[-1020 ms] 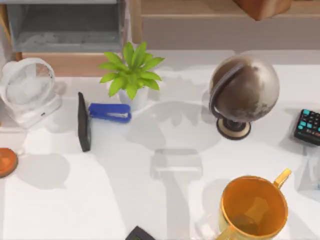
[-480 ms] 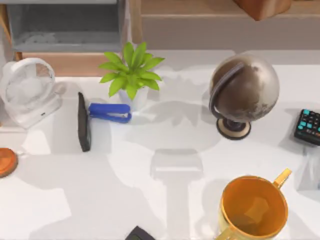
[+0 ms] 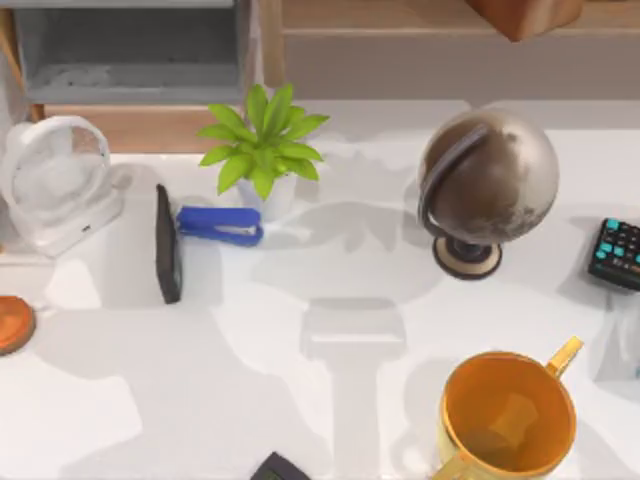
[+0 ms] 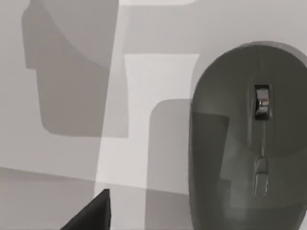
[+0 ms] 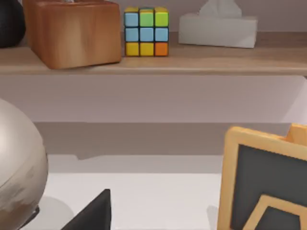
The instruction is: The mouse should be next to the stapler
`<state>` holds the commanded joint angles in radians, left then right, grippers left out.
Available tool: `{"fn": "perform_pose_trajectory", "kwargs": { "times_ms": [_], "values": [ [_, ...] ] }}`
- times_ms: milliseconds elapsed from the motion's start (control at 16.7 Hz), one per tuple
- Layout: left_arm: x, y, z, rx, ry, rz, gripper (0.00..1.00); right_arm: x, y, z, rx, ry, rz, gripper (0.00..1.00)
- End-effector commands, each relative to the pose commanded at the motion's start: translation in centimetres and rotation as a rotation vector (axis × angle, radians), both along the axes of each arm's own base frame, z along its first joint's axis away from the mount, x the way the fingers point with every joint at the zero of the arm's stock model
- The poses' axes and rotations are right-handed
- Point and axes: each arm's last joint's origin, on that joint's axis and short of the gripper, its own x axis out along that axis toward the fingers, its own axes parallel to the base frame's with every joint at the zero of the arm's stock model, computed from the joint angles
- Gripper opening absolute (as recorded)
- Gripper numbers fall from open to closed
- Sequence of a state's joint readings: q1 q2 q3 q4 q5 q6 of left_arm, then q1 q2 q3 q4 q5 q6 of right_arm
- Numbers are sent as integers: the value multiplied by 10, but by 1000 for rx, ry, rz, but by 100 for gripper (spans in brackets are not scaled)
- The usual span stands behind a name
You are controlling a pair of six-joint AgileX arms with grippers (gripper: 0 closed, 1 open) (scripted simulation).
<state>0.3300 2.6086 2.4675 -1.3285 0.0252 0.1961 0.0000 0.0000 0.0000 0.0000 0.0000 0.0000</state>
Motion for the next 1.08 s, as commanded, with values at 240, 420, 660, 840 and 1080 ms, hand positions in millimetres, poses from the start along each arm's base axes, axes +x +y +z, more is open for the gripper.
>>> {"fn": "perform_pose_trajectory", "kwargs": {
  "times_ms": [240,420,660,840,1080],
  "values": [
    [-1,2,-9,0,0,1,100,0,0,0,0,0,0,100],
    [2,1,-19,2,-3,2,100,0,0,0,0,0,0,100],
    [4,-3,-26,1,0,-1,100,0,0,0,0,0,0,100],
    [4,-3,-26,1,0,-1,92,0,0,0,0,0,0,100],
    [4,-3,-26,1,0,-1,62,0,0,0,0,0,0,100]
  ]
}}
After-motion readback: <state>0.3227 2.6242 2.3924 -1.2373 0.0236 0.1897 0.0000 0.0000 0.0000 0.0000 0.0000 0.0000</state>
